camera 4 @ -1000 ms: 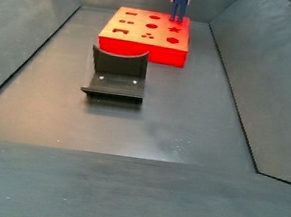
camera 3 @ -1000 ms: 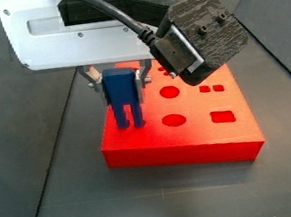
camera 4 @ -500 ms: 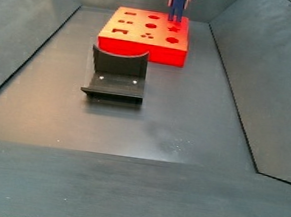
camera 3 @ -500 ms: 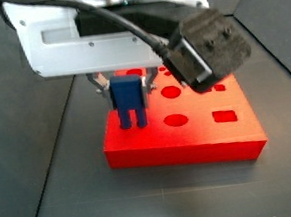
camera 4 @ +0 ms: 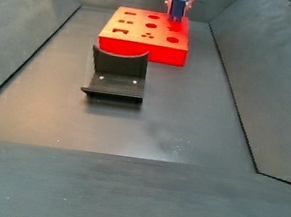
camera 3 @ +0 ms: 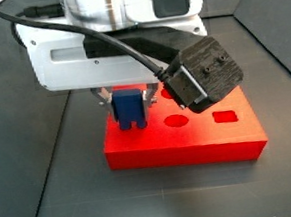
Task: Pick up the square-circle object. Move up. Rotate the square-circle object. Move to above the board. Insert the square-circle object.
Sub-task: Insert the square-circle object.
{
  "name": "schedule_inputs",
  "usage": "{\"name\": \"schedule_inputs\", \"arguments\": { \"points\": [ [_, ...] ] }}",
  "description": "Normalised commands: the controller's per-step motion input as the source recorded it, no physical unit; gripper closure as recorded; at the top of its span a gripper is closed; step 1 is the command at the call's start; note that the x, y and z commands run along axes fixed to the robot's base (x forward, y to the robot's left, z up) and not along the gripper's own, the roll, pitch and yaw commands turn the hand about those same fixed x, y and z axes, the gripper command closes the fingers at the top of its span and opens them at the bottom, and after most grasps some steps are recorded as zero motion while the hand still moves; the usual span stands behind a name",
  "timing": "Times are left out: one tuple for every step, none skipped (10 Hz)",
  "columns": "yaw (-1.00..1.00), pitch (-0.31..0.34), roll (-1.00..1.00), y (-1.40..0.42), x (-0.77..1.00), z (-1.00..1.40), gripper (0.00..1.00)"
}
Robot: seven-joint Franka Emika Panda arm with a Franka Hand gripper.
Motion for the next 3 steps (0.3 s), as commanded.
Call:
{"name": "schedule_inputs", "arguments": {
  "points": [
    [0.00, -0.034, 0.00, 0.00, 0.00, -0.03, 1.00],
    [0.00, -0.033, 0.00, 0.00, 0.00, -0.01, 1.00],
    [0.00, 0.000, 0.00, 0.00, 0.00, 0.00, 1.00]
  ]
}}
